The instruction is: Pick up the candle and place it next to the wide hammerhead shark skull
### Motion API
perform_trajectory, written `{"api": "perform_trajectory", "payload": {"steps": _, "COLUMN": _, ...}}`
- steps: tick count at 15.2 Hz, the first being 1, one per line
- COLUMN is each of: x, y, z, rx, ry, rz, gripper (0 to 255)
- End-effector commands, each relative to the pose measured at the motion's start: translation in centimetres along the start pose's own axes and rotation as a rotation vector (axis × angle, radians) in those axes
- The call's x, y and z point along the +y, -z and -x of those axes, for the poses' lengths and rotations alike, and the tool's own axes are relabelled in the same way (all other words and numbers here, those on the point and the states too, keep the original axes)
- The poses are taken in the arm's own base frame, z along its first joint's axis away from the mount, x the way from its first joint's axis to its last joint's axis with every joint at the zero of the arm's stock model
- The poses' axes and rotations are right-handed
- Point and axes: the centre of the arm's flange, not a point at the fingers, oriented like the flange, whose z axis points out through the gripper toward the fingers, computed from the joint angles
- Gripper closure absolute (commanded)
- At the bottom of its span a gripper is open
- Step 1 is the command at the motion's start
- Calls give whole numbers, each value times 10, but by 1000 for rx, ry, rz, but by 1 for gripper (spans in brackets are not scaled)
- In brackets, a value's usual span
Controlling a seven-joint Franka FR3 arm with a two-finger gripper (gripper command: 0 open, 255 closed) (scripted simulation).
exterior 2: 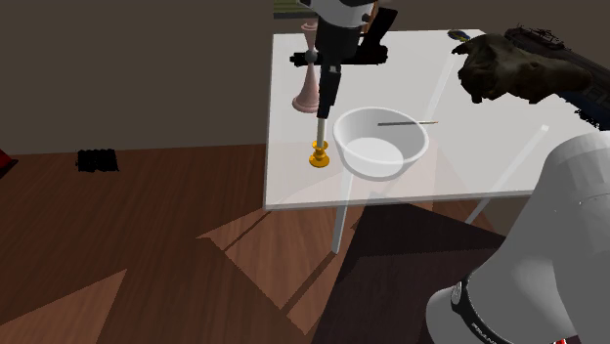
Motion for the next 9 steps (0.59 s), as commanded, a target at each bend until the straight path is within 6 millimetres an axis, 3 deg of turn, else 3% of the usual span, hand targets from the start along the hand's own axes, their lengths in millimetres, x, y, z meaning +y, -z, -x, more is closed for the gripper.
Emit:
{"api": "perform_trajectory", "payload": {"steps": 1, "x": 0, "y": -10, "z": -1, "rx": 1, "ry": 1, "rz": 0, "gripper": 0}}
{"api": "perform_trajectory", "payload": {"steps": 4, "x": 0, "y": -24, "z": -1, "rx": 1, "ry": 1, "rz": 0, "gripper": 0}}
{"api": "perform_trajectory", "payload": {"steps": 9, "x": 0, "y": -24, "z": -1, "rx": 1, "ry": 1, "rz": 0, "gripper": 0}}
